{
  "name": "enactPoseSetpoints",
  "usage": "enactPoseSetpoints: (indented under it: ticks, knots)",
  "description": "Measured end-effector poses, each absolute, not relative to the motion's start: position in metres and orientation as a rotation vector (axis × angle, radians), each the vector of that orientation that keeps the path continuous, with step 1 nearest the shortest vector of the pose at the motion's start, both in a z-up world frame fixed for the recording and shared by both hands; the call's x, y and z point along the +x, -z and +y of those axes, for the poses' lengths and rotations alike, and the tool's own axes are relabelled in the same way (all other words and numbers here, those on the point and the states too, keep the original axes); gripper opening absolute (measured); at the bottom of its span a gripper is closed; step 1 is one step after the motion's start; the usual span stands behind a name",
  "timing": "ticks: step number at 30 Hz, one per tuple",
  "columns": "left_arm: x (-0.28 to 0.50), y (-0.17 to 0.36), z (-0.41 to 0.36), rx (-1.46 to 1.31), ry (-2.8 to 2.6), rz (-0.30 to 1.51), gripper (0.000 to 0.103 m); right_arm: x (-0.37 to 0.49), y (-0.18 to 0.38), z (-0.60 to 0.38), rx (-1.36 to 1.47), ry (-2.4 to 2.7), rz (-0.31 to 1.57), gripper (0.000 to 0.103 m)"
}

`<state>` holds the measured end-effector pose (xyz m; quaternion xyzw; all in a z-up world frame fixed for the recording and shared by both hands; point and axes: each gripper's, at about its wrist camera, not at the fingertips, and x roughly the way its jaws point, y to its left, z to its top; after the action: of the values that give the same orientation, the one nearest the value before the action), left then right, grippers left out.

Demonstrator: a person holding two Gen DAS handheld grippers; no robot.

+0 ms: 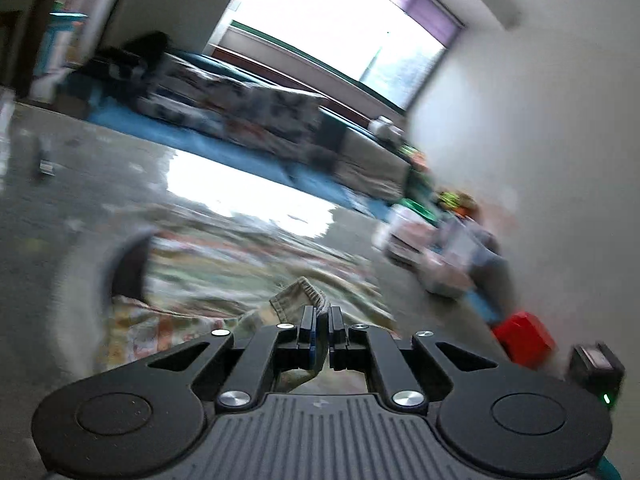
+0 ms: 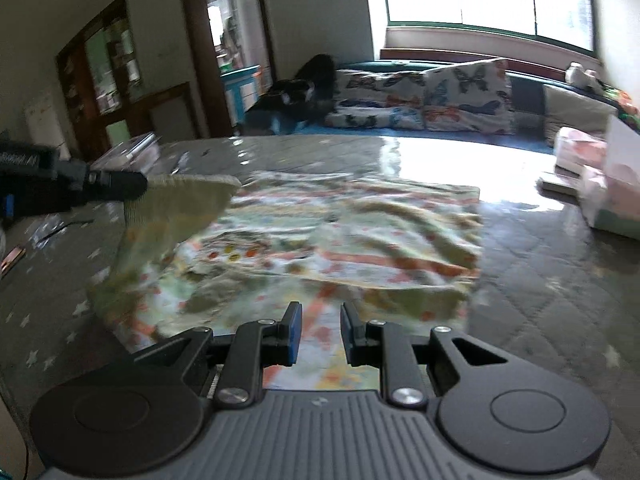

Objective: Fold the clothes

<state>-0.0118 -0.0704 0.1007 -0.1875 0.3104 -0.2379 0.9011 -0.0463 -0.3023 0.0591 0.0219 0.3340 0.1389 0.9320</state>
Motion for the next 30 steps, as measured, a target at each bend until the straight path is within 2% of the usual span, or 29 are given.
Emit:
enactPoseSetpoints:
  ticks: [5,11,14,15,22,24,30]
  knots:
    - [-0.010,-0.074,-0.115,-0.290,0.592,0.740,0.008,-0.044,-0.060,-0.314,0.082,-0.252,0.688,0.020]
    - [-0.025,-0.060,-0.116,-0.171,0.581,0.767,0.021,-0.037,-0.057,-0.303,0.086,-0.289,0.714,0.020]
    - [-0.032,-0.063,-0.100,-0.152,0.543,0.737,0.043,-0.031,-0.052,-0.293,0.080,-0.313,0.734,0.020]
    - [-0.035,-0.064,-0.094,-0.148,0.527,0.726,0.045,-0.028,-0.049,-0.290,0.084,-0.318,0.744,0.020]
    - [-0.035,-0.060,-0.052,-0.116,0.406,0.700,0.050,-0.013,-0.032,-0.279,0.107,-0.291,0.816,0.020]
    - [-0.032,-0.058,-0.044,-0.114,0.371,0.703,0.054,-0.014,-0.030,-0.280,0.121,-0.291,0.824,0.020]
    - [-0.029,-0.054,-0.032,-0.132,0.341,0.706,0.055,-0.015,-0.032,-0.281,0.148,-0.304,0.836,0.022]
